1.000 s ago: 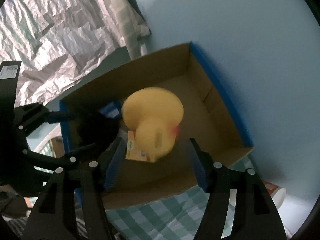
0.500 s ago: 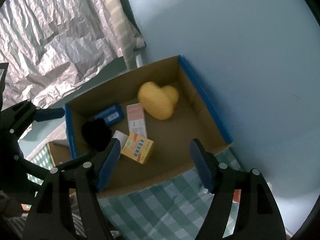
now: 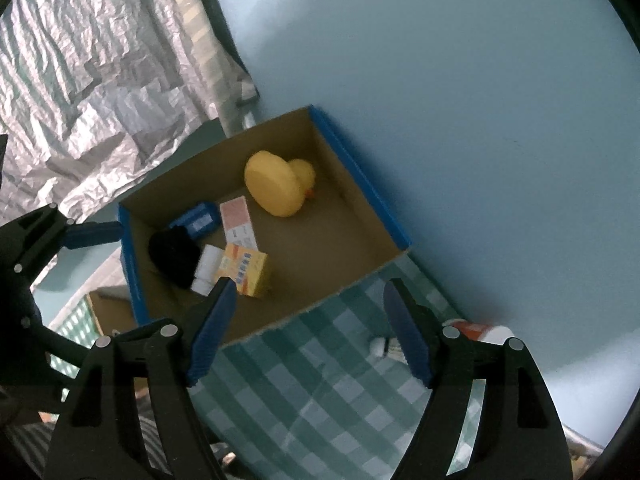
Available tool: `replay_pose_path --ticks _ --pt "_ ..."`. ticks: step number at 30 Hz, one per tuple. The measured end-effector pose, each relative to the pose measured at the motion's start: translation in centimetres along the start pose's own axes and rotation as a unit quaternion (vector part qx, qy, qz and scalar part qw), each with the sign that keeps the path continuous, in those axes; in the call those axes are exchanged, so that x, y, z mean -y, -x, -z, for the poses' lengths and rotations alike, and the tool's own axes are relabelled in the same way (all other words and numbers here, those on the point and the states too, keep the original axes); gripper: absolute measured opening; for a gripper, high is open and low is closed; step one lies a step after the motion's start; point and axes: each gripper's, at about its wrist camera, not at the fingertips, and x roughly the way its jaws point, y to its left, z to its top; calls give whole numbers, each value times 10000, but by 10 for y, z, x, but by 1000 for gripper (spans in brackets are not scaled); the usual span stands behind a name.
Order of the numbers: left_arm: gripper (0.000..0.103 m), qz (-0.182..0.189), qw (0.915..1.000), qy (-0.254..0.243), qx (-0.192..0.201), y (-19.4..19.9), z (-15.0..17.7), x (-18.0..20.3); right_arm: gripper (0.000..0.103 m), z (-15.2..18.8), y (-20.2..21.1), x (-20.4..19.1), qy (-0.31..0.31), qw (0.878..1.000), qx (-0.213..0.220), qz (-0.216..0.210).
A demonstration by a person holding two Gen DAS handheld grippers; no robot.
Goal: Organize objects
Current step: 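Move both tools toward the orange cup and white shuttlecock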
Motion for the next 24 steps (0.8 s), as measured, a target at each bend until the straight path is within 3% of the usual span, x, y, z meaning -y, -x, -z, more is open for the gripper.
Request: replay_pose_path --ticks 24 --pt "87 380 9941 -1014 78 -12 -31 92 78 94 26 98 -861 9950 -368 337"
